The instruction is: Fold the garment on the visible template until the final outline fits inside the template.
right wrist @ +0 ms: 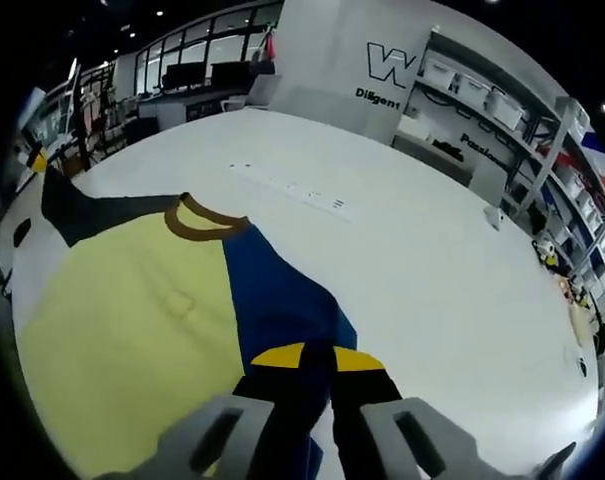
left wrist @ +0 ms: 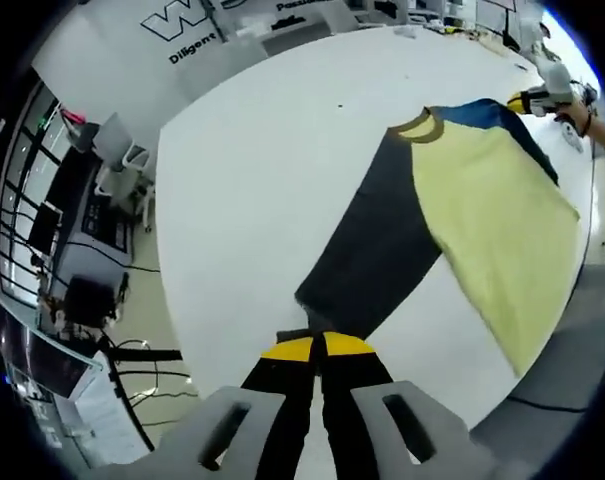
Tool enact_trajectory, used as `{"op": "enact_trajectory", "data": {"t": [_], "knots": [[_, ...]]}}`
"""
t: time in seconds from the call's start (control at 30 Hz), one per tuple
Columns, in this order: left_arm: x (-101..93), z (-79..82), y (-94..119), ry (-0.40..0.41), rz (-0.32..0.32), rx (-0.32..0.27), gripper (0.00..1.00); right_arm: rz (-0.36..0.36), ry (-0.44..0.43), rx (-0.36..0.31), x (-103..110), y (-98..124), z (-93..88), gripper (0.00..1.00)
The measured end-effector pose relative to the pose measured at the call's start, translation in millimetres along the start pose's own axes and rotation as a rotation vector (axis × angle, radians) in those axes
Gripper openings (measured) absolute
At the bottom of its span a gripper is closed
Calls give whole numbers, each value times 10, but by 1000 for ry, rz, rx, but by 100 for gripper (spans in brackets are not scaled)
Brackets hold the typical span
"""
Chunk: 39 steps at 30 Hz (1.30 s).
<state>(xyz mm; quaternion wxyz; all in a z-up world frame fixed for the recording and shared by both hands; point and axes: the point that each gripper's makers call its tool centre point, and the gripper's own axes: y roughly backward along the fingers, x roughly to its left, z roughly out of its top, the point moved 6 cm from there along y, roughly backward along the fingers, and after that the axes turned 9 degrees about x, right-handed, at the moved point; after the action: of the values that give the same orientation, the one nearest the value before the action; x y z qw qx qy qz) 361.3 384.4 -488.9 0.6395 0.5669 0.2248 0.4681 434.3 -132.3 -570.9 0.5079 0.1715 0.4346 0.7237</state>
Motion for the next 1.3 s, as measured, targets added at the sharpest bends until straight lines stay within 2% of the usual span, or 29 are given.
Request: {"op": "enact_trajectory", "data": {"t": [0.1, 0.13, 0.27, 0.33, 0.4, 0.43, 0.6, 0.8, 1.0, 1.1, 1.3], "knots": [[-124, 143, 65, -21, -32, -27, 4, 19, 10, -11, 59, 35, -3, 4], [-206, 245, 107, -37, -52, -50, 4, 28, 11, -19, 86, 51, 1, 5], [-360, 449, 207, -64, -75, -85, 4, 61, 7, -37, 150, 82, 16, 9], [-465, 601, 254, -71, -110, -114, 4, 82, 1, -49, 188, 98, 26, 12], [-520, 675, 275, -81, -122, -126, 4, 94, 3, -59, 213, 112, 27, 13], [-597, 770, 296, -81, -141, -140, 4, 108, 3, -67, 235, 121, 27, 14], [-821, 1036, 334, -129, -170, -169, 4, 157, 2, -87, 332, 185, 4, 20], [-1140, 1315, 402, -144, -232, -204, 4, 215, 5, -106, 427, 237, -36, 23], [-1459, 1620, 423, -175, -292, -222, 4, 262, -6, -122, 511, 291, -73, 29], [-1633, 1767, 392, -205, -326, -218, 4, 297, -4, -135, 569, 346, -90, 35], [-1934, 1941, 245, -263, -336, -187, 4, 356, 1, -153, 702, 418, -105, 43]]}}
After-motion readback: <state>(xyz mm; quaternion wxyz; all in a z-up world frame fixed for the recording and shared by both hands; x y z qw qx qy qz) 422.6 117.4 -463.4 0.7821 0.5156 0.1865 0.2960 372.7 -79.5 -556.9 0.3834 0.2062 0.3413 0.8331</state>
